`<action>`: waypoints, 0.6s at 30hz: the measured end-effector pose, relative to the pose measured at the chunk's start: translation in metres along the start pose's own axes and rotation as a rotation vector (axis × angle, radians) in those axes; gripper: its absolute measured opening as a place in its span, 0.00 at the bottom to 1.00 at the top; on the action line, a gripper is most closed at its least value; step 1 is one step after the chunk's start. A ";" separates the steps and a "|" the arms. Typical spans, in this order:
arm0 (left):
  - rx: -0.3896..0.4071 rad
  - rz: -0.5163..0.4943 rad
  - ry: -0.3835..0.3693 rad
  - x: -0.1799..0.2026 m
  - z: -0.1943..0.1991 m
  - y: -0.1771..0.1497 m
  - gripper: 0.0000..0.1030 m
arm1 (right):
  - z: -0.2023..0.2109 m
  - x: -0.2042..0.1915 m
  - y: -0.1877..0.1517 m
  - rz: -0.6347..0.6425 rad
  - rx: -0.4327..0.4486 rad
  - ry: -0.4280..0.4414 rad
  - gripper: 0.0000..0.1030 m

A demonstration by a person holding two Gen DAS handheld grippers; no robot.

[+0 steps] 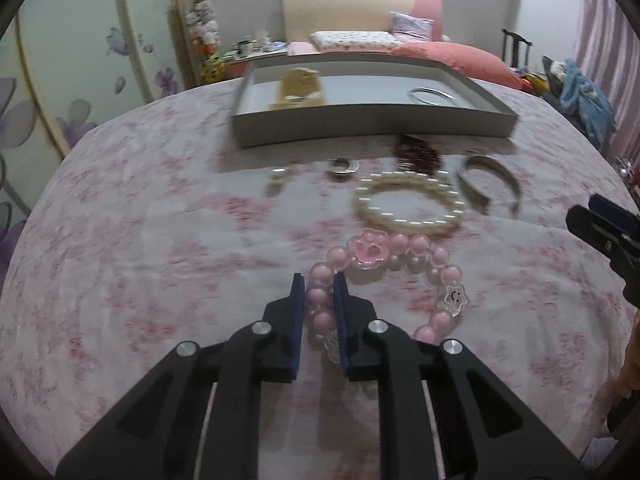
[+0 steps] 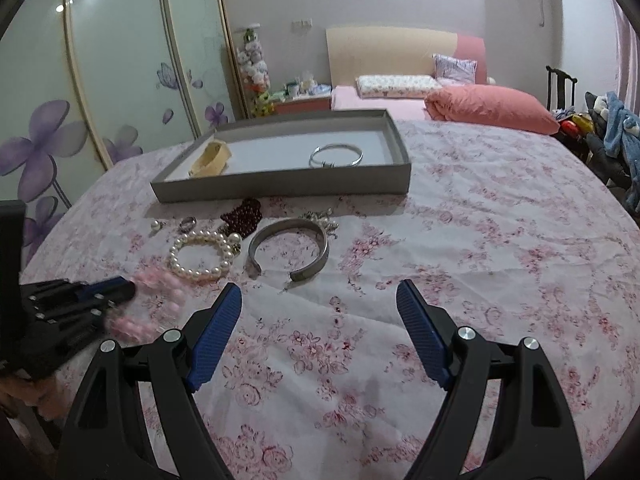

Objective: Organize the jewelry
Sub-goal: 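Grasp the pink beaded bracelet with the left gripper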

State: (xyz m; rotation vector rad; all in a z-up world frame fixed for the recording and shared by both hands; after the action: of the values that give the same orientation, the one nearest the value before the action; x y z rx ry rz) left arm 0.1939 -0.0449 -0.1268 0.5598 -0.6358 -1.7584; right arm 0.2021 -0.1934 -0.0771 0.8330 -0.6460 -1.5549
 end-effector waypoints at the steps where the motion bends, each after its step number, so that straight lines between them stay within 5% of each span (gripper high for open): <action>1: 0.001 0.011 0.010 -0.006 0.000 -0.001 0.15 | -0.003 -0.002 0.000 0.001 -0.009 0.002 0.77; 8: 0.006 0.107 0.051 -0.046 0.001 -0.002 0.16 | -0.031 -0.013 0.003 -0.007 -0.081 -0.009 0.77; 18: 0.008 0.122 0.037 -0.048 0.005 -0.003 0.16 | -0.076 -0.015 0.017 -0.107 -0.173 -0.068 0.77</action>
State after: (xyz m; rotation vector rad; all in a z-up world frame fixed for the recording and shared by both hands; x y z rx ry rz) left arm 0.2011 0.0031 -0.1228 0.5467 -0.6388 -1.6283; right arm 0.2738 -0.1775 -0.1059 0.6958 -0.5141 -1.7159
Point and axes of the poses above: each gripper's, at about its wrist camera, not at the fingertips, and z roughly against the way its jaws point, x to its right, y to its top, the point moved 6 cm from there along -z, roughly the way its jaws point, and after that the axes turned 4 degrees about x, right-handed, at the moved point
